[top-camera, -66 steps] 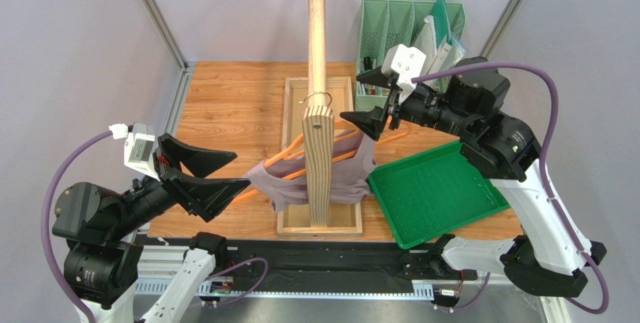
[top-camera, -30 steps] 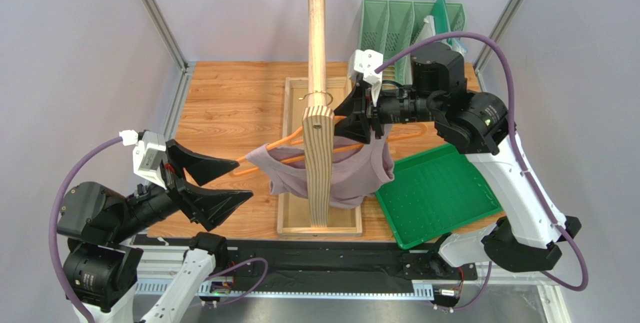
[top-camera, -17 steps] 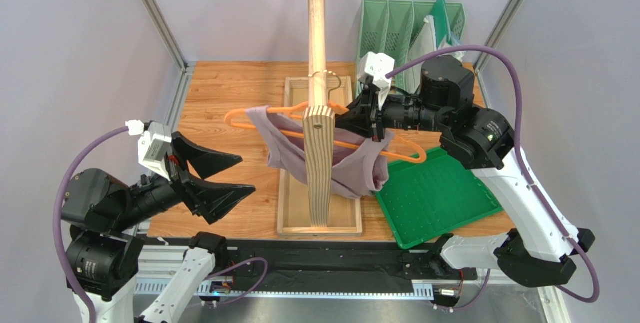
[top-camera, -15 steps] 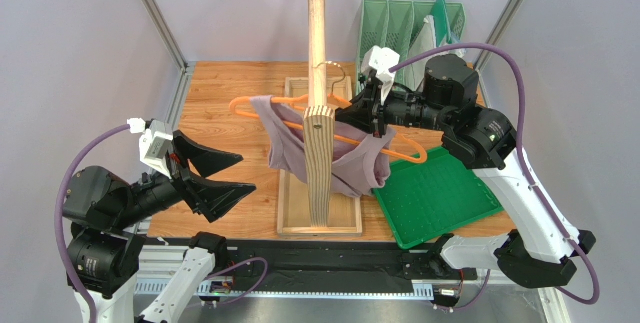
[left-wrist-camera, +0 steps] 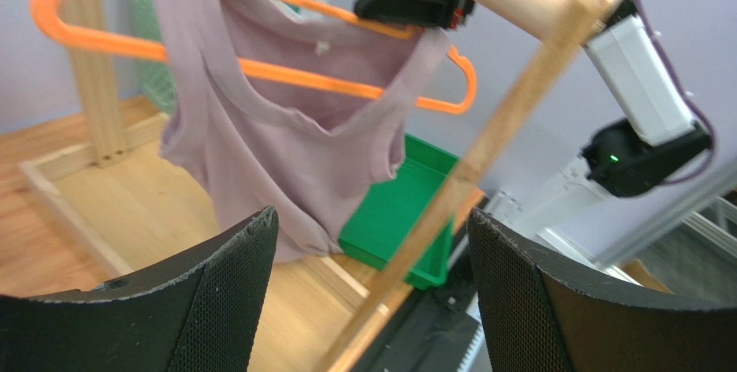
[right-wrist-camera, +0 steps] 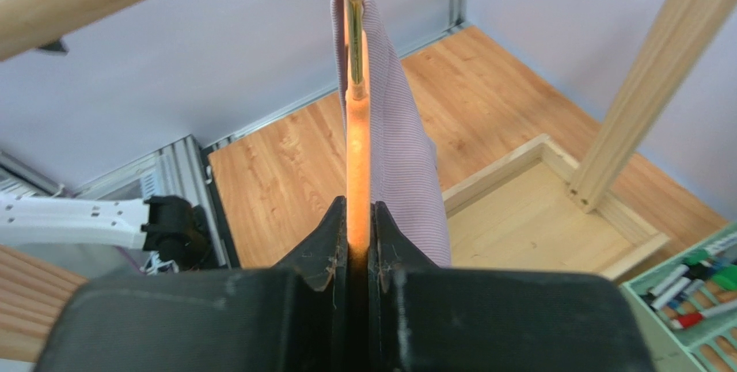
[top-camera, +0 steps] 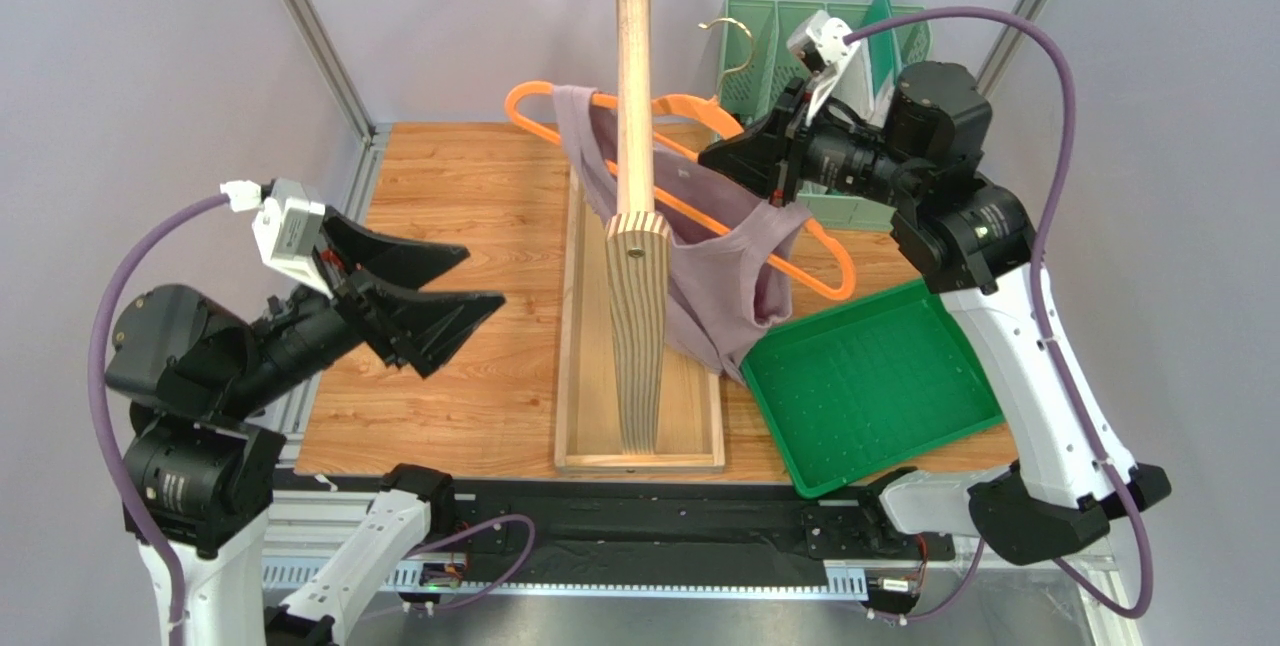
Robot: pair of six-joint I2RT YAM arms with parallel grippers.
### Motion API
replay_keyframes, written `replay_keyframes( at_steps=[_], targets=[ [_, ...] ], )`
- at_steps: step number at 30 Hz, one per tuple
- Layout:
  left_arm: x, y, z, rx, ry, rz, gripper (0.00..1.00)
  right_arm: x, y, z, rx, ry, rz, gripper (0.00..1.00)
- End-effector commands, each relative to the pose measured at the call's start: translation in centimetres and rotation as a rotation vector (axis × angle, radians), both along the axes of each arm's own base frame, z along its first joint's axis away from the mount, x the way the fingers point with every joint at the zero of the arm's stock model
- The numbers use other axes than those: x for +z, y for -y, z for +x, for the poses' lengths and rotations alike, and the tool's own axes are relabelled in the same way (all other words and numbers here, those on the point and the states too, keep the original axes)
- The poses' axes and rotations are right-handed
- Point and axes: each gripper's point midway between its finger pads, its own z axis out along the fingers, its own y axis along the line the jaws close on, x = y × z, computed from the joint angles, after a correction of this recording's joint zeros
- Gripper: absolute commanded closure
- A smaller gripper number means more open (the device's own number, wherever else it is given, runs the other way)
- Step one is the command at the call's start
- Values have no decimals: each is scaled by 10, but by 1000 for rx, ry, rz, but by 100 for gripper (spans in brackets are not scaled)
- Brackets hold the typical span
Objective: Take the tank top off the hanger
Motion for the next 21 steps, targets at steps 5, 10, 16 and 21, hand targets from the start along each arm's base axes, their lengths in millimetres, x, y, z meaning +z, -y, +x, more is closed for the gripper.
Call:
replay_keyframes(
  at_steps=[5,10,16,21],
  targets=[
    [-30,-2,111,158,-74,139,18,-37,-40,27,184,-112,10,100],
    [-59,30,143,-47,-78,180,22,-71,-65,36,328,-227,8,100],
    [-87,35,164,-122,-57,313,19,-104,-88,21,464,-297,-96,100],
    [-98,36,168,-128,-83,325,18,-114,-93,8,534,-297,-124,100]
  ],
)
